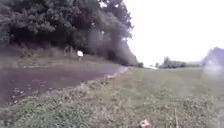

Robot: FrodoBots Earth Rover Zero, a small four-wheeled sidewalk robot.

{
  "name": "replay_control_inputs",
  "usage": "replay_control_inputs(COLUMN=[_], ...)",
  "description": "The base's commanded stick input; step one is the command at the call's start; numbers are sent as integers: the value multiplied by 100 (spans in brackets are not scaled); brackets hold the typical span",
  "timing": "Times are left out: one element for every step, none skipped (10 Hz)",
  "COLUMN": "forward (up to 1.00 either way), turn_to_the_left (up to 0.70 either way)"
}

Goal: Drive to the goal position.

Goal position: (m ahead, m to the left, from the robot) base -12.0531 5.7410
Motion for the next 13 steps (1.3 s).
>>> replay_control_inputs(forward=[-45,-45,-45,-45,-45,-45,-45,-45,-45,-45,-45,-45,-45], turn_to_the_left=[27,27,27,27,0,0,0,0,0,27,27,27,27])
